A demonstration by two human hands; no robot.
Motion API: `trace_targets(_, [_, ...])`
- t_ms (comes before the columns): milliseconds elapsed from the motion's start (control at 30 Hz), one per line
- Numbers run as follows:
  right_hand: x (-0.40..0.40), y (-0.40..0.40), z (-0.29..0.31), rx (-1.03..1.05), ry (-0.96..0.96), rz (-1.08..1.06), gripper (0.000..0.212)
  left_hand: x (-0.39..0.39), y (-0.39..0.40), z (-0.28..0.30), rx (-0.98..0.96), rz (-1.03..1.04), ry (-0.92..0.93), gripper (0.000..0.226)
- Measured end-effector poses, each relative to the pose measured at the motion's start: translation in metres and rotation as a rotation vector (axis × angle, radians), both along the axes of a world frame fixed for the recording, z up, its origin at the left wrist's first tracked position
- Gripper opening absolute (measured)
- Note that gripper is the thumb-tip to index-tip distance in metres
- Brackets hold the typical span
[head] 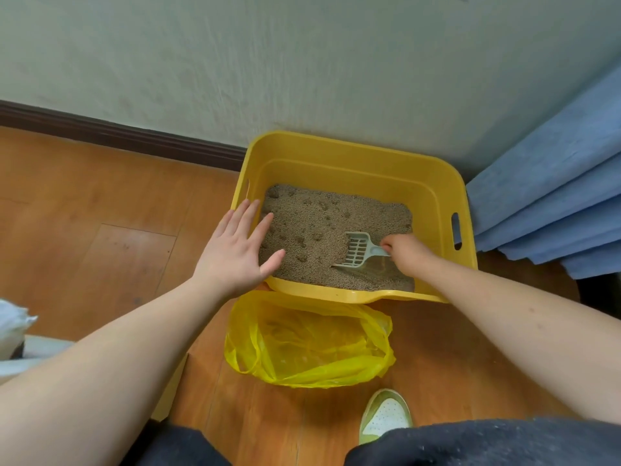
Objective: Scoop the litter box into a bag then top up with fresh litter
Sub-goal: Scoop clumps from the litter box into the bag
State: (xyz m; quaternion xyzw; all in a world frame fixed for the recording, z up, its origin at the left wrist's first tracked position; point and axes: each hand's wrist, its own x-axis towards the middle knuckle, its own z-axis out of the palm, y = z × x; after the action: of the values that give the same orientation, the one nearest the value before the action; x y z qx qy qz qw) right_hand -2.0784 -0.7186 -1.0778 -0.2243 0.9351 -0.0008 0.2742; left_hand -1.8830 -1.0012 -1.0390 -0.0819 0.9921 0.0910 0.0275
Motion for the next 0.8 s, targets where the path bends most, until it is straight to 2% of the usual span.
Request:
trace_targets(133, [0.01,-0.014,-0.008,-0.051,-0.025,-0.043,0.026,0.001,-0.001,-0.001,-0.008,-0.025,-0.004,0.083])
trace_targets(367, [0.013,-0.05,-0.015,0.008,-0.107,-0.011,0.024,0.0,-0.002,0.0,-0.013,-0.042,-0.017,0.082])
trace_targets(600, [0.021,-0.09,-0.015,-0.042,-0.161,-0.027,0.028,0.001,-0.002,-0.003,-0.027,-0.045,-0.014,0.081])
trace_targets(800, [0.031,-0.075,-0.002,-0.171,-0.274,-0.162,0.034,0.001,-0.001,-0.004,-0.066,-0.038,-0.022,0.082])
